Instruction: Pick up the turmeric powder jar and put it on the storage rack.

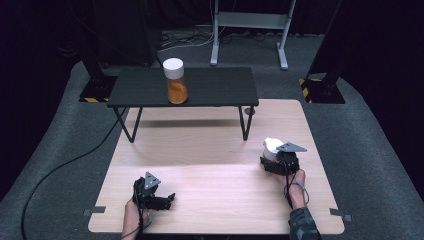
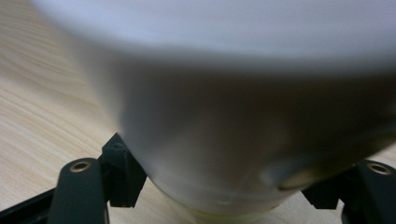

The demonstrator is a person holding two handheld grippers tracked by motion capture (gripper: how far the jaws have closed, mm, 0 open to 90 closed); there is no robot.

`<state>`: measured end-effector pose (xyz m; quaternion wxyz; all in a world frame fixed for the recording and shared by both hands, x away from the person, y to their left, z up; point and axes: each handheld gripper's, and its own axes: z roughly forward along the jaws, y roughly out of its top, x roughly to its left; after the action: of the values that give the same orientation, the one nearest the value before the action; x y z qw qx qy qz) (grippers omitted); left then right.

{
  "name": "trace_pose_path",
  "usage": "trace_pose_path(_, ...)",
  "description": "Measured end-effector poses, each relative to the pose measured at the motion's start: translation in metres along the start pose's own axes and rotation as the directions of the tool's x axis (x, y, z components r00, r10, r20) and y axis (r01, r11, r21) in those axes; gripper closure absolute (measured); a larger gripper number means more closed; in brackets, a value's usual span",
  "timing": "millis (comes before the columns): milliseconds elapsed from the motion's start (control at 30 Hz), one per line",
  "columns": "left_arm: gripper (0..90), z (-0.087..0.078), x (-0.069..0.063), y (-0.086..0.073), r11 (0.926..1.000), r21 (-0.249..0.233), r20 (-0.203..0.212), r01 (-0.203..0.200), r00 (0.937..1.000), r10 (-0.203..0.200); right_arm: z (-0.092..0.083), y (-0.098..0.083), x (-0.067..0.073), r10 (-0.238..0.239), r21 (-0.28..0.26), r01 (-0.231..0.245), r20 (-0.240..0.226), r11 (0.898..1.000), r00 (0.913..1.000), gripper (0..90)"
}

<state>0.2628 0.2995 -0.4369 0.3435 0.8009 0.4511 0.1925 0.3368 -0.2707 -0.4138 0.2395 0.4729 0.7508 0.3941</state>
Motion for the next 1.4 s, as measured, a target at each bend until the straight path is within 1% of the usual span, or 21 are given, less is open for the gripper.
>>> trace_pose_path(67,2.1,0.000,0.000,0.000,1.0000,0.000,0.000,0.001,1.0000,-0.001,0.000,-0.001,0.003,-0.017,-0.003,0.017,0.012,1.000,0.9998,29.3)
trace_pose_path(167,2.2,0.000,0.000,0.000,1.0000,-0.002,0.003,-0.002,1.0000,0.002,-0.001,-0.001,0.003,-0.033,-0.007,0.033,0.011,0.999,0.9994,29.4)
trace_pose_path(267,2.2,0.000,0.000,0.000,1.0000,-0.002,0.002,-0.001,1.0000,0.001,-0.001,-0.003,0.005,-0.036,-0.011,0.036,0.015,0.999,0.9992,29.5)
trace_pose_path(467,2.2,0.001,0.000,0.000,1.0000,-0.003,0.002,-0.001,1.0000,0.001,-0.004,0.002,0.003,-0.056,-0.005,0.056,-0.015,0.998,0.9983,29.5)
trace_pose_path(767,2.2,0.001,0.002,0.001,1.0000,0.000,0.007,-0.008,0.9999,0.008,-0.017,0.012,-0.002,-0.060,-0.020,0.059,-0.043,0.998,0.9973,29.5)
trace_pose_path(867,2.2,0.001,0.001,0.001,1.0000,0.001,0.006,-0.009,0.9999,0.009,-0.020,0.015,-0.005,-0.054,-0.026,0.052,-0.052,0.998,0.9972,29.5)
trace_pose_path(1000,2.2,0.001,0.002,0.001,1.0000,0.001,0.007,-0.009,0.9999,0.009,-0.025,0.021,-0.006,-0.058,-0.028,0.057,-0.052,0.998,0.9969,29.5)
trace_pose_path(1100,2.2,0.001,0.002,0.001,1.0000,0.000,0.007,-0.008,0.9999,0.008,-0.029,0.024,-0.008,-0.051,-0.037,0.049,-0.059,0.998,0.9970,29.5)
trace_pose_path(1200,2.2,0.001,0.002,0.001,1.0000,0.001,0.007,-0.008,0.9999,0.008,-0.032,0.030,-0.008,-0.059,-0.039,0.057,-0.058,0.998,0.9966,29.5)
trace_pose_path(1333,2.2,0.001,0.002,0.001,1.0000,0.001,0.007,-0.008,0.9999,0.008,-0.034,0.034,-0.010,-0.060,-0.048,0.057,-0.066,0.997,0.9960,29.6)
trace_pose_path(1400,2.2,0.001,0.002,0.001,1.0000,0.001,0.007,-0.008,0.9999,0.008,-0.035,0.038,-0.010,-0.071,-0.049,0.068,-0.069,0.996,0.9951,29.6)
